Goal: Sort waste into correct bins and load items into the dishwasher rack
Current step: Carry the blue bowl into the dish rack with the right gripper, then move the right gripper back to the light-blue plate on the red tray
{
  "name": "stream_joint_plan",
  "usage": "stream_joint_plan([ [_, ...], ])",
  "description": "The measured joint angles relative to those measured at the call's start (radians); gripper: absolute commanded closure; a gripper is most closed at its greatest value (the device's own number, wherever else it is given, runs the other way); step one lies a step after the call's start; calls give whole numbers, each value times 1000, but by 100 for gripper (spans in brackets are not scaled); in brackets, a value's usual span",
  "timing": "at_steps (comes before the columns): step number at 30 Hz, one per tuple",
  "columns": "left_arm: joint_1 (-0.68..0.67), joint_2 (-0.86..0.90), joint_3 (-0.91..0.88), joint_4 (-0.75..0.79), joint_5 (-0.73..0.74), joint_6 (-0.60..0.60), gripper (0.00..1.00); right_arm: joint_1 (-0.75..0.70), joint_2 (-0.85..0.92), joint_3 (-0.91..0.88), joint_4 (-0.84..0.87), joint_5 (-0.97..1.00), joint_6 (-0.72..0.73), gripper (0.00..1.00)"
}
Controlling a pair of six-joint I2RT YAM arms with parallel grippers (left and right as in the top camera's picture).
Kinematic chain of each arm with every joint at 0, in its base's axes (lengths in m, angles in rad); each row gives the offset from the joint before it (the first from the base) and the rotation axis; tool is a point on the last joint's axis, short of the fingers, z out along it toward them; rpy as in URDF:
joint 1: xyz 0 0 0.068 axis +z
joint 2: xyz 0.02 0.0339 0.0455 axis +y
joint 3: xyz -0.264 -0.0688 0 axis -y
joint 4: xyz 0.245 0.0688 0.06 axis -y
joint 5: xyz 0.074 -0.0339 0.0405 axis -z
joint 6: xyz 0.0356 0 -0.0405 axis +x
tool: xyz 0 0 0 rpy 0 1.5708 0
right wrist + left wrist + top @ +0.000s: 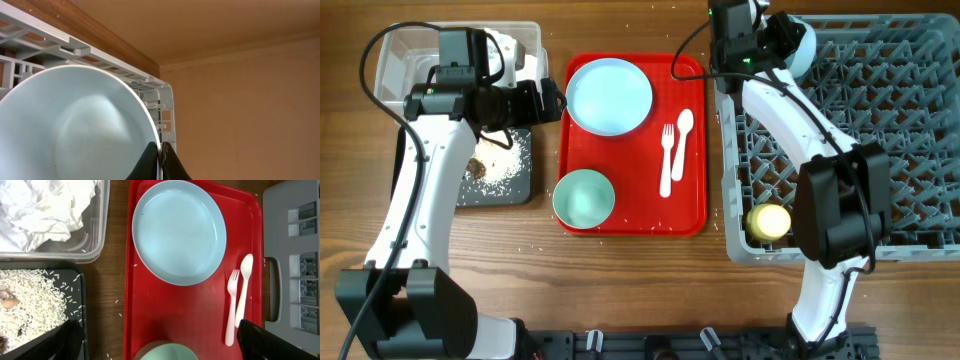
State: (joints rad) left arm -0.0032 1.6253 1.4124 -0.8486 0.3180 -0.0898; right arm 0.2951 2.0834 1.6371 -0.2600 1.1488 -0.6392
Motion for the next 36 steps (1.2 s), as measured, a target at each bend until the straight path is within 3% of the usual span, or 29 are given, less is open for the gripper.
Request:
stream_joint_plan([
  [19, 0, 0, 0, 0, 0, 0, 0, 77, 11, 0, 6, 0, -68, 84],
  [25, 0, 0, 0, 0, 0, 0, 0, 103, 11, 0, 6, -32, -98, 58],
  [30, 0, 0, 0, 0, 0, 0, 0, 117, 12, 0, 7, -70, -126, 22],
  [36, 0, 0, 0, 0, 0, 0, 0, 120, 13, 0, 27, -105, -122, 2],
])
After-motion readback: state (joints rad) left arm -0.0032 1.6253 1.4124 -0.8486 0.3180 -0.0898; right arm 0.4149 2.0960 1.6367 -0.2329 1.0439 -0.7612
